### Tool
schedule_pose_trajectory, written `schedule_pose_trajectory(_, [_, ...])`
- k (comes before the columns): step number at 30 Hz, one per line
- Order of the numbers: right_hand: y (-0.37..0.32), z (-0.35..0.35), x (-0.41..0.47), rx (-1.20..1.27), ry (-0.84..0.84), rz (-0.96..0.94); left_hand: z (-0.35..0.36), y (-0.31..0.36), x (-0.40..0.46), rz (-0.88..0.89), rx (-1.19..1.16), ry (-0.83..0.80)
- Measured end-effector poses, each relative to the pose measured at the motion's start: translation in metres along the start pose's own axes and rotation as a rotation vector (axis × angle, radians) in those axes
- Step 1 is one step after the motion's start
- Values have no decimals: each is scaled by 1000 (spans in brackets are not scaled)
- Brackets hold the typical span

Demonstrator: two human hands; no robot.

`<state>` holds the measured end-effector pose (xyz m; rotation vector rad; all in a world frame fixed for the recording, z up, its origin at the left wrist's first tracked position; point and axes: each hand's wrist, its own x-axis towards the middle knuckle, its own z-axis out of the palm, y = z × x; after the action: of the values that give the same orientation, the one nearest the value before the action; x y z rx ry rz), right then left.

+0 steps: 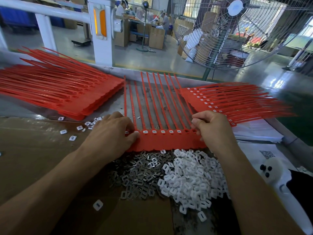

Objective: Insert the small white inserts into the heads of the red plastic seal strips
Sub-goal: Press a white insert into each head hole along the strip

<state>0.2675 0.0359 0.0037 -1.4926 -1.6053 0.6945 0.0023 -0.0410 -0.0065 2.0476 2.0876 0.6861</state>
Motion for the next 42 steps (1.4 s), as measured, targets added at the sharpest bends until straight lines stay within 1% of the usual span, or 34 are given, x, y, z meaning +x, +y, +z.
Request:
schedule_pose_trajectory(5, [0,-3,1,4,52,-16,0,0,0,2,1,3])
schedule_pose_trajectory(10, [1,-3,1,-17,49,-68,1,0,-1,7,-17,15])
schedule_pose_trajectory(15, [4,-1,2,-93,-7,-65,1,-1,0,6,-17,12])
schedule_pose_trajectory(22, [8,5,2,-161,-89,-4,1,-1,-1,5,-15,9])
schedule_pose_trajectory(26, [8,7,2,-164,-82,14,1,-1,-1,0,-12,6])
schedule_pose_trajectory(37, [9,10,4,-217,-92,-14,1,0,0,0,-12,10])
schedule_pose_trajectory(42, [12,8,5,-250,-48,-43,0,0,-1,3,-6,11])
